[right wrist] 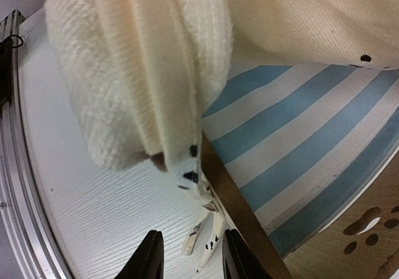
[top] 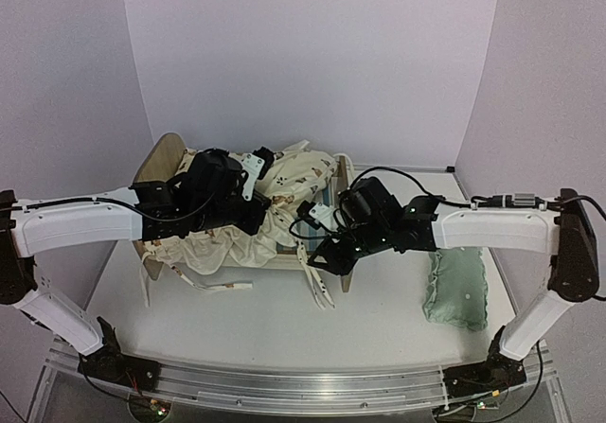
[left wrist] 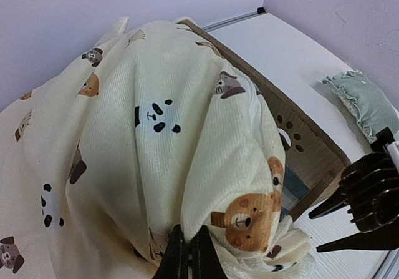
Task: Set up the pet bed
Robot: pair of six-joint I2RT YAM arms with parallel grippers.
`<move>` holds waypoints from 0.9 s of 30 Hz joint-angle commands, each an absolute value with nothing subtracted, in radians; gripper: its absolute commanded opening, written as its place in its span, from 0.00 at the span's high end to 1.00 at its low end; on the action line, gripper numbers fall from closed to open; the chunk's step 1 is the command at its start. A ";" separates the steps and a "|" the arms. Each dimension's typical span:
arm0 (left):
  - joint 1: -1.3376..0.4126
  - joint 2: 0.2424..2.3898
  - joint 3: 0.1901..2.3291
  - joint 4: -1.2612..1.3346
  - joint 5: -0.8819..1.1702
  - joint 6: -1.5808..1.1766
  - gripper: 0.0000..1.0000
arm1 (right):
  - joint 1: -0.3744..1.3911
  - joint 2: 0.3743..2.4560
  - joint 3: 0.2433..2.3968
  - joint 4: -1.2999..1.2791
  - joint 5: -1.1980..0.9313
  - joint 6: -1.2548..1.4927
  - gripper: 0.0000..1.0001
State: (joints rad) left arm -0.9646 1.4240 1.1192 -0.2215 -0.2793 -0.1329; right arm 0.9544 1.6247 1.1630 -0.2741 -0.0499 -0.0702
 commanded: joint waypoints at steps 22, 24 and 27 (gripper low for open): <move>-0.951 1.367 1.109 -0.198 -0.297 -0.140 1.00 | 0.956 1.711 1.221 -0.146 -0.029 -0.066 0.96; -0.951 1.366 1.109 -0.198 -0.297 -0.140 1.00 | 0.957 1.687 1.209 -0.146 -0.021 -0.066 1.00; -0.951 1.365 1.110 -0.197 -0.295 -0.140 1.00 | 0.957 1.652 1.189 -0.148 -0.005 -0.066 1.00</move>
